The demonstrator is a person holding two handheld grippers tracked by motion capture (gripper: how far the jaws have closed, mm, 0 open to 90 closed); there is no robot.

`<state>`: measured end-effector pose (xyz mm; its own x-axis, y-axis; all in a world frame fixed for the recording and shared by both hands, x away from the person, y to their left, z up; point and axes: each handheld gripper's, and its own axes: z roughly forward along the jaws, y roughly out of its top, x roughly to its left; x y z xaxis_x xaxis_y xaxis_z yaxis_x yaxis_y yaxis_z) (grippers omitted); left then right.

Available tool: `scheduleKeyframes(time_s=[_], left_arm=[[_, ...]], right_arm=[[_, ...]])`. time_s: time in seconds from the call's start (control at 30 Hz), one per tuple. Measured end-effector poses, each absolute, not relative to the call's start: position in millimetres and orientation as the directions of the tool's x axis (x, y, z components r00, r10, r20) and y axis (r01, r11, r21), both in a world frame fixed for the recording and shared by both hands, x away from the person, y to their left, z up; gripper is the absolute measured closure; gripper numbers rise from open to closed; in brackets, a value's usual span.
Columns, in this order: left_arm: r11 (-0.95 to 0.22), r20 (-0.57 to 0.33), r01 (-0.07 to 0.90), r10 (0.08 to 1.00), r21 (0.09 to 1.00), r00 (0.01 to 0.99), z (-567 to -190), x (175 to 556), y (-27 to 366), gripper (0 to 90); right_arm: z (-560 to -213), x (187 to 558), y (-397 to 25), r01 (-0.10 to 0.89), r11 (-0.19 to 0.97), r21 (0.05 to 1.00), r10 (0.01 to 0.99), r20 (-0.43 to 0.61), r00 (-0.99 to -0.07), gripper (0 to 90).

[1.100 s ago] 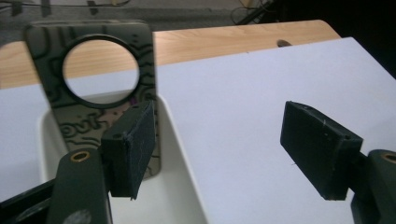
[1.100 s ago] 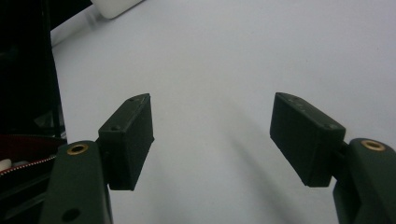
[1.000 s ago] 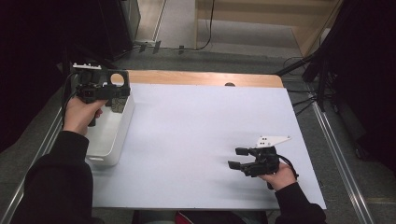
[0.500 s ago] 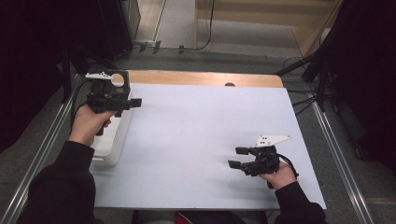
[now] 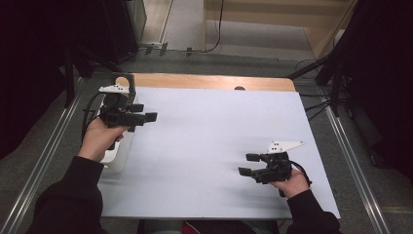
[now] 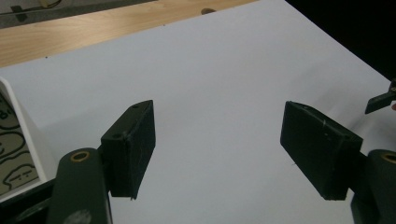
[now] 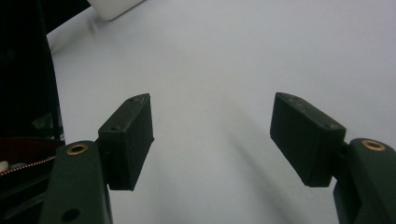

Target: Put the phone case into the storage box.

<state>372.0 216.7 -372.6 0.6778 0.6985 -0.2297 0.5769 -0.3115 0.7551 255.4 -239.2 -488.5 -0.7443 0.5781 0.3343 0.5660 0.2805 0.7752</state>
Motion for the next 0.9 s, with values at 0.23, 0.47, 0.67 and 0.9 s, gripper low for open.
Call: scheduleKeyframes(time_s=[0.23, 0.47, 0.67, 0.9], left_arm=[[-0.321, -0.226, 0.562, 0.682, 0.762, 0.695, -376, 362, 210, 26.2], [-0.330, -0.227, 0.551, 0.664, 0.766, 0.713, -380, 352, 204, 26.2], [-0.330, -0.233, 0.545, 0.650, 0.771, 0.723, -385, 343, 201, 26.2], [-0.331, -0.243, 0.548, 0.641, 0.768, 0.728, -397, 337, 202, 26.2]], right_arm=[[-489, 255, -240, 0.567, 0.279, 0.775, 0.579, 0.336, -0.743, 28.9], [-489, 255, -239, 0.566, 0.282, 0.775, 0.576, 0.335, -0.746, 28.9], [-489, 255, -240, 0.568, 0.278, 0.774, 0.579, 0.337, -0.742, 29.0], [-489, 255, -240, 0.568, 0.277, 0.775, 0.580, 0.337, -0.742, 28.9]])
